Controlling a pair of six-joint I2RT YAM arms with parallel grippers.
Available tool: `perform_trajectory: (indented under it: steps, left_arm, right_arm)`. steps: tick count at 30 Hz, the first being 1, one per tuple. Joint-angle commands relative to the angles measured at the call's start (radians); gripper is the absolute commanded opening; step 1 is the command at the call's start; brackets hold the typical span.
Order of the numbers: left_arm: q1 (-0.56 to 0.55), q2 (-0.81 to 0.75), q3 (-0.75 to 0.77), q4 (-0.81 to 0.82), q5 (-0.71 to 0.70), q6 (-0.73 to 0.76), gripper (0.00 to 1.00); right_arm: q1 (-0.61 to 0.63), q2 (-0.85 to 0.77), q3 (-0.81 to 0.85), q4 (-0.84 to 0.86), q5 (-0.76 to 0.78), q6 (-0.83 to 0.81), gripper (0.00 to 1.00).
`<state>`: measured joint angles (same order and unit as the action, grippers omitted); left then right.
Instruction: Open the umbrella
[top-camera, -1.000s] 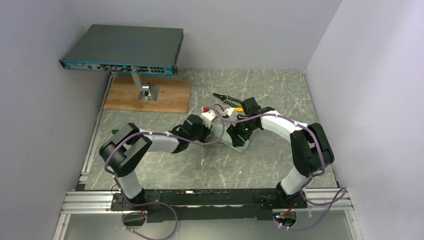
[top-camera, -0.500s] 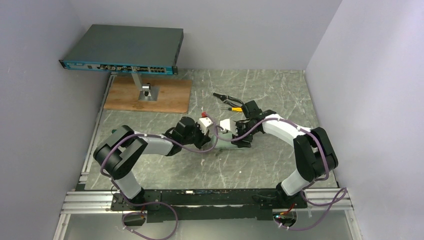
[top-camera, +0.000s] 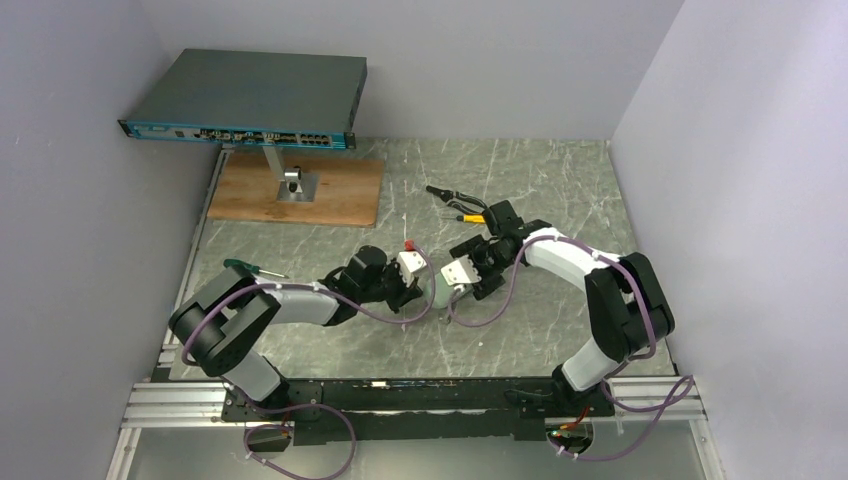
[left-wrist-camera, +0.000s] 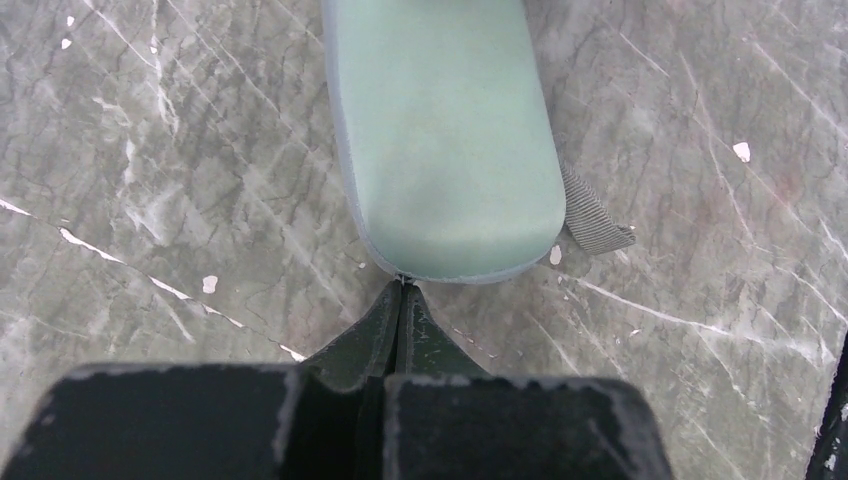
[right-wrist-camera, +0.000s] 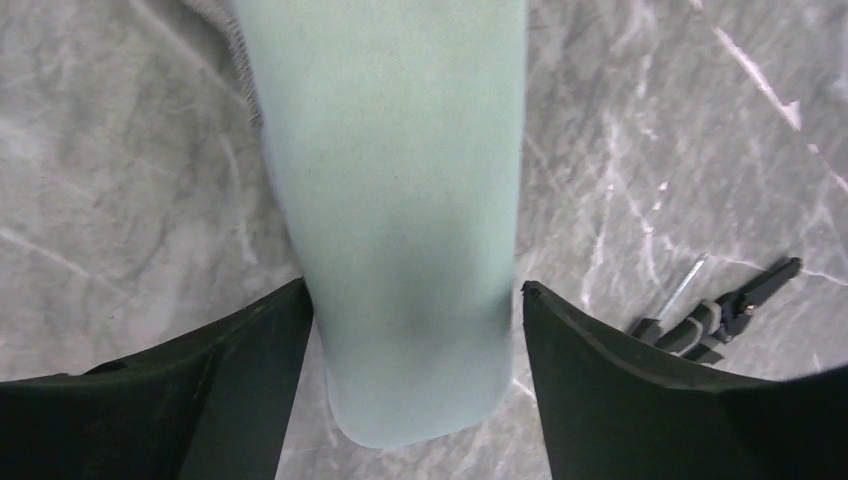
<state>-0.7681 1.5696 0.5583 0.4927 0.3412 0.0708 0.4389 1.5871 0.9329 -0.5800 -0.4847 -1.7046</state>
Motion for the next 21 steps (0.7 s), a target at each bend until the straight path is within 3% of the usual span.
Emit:
perform_trajectory:
  steps: [1,5,7,13,16,21]
  left_arm:
    - [-0.017,-0.044,-0.008,0.062,-0.016,0.009,0.00]
    - [-0.034,-0.044,-0.018,0.067,-0.048,0.009,0.00]
    - [-0.044,-0.041,-0.017,0.072,-0.056,0.003,0.00]
    - [-0.078,-0.026,0.010,0.083,-0.082,-0.009,0.00]
    - [-0.095,-0.013,0.026,0.084,-0.089,-0.009,0.00]
    - [-0.123,0.029,0.065,0.090,-0.091,-0.021,0.00]
  right_arm:
    - [-0.017,-0.003,0.098,0.131,-0.087,0.268,0.81]
    - [-0.116,-0.016,0.257,0.054,-0.107,0.794,0.87]
    - [-0.195,-0.029,0.296,-0.004,-0.147,1.027,0.99]
    - [-0.296,-0.117,0.205,-0.070,-0.037,1.657,1.00]
    - [-0.296,-0.121,0.149,-0.135,-0.127,1.803,1.00]
    - [-0.295,-0.084,0.062,-0.074,-0.182,1.945,1.00]
